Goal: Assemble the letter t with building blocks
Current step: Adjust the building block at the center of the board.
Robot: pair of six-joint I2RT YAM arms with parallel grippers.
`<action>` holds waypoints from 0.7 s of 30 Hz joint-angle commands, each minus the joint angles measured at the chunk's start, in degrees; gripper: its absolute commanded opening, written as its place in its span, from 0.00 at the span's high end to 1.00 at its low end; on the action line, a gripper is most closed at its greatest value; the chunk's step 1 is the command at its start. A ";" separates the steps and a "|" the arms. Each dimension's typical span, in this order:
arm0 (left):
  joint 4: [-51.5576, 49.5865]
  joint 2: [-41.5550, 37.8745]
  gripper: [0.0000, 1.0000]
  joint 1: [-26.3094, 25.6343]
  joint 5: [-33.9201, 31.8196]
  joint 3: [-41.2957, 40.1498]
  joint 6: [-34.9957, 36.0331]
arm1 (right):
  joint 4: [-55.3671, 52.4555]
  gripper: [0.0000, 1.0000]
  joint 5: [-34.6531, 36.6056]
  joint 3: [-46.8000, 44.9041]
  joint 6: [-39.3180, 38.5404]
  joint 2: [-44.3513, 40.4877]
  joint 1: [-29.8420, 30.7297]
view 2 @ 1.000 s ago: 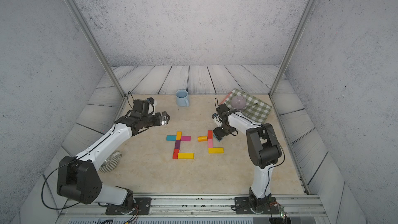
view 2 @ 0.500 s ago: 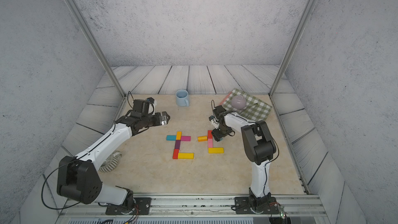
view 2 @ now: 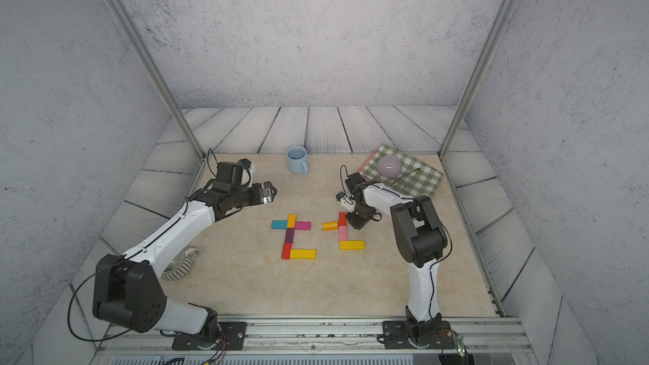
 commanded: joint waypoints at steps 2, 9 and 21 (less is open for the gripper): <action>-0.06 0.12 0.01 0.43 -0.26 -0.12 0.11 | -3.68 0.86 -0.67 0.48 -4.69 0.79 -0.34; -0.09 0.03 0.00 0.42 -0.37 -0.13 0.09 | -4.29 0.88 -1.56 -0.34 -12.56 0.82 -0.87; -0.10 -0.10 0.00 0.52 -0.55 -0.22 0.14 | -6.22 1.00 -1.47 1.25 -28.05 2.87 -1.72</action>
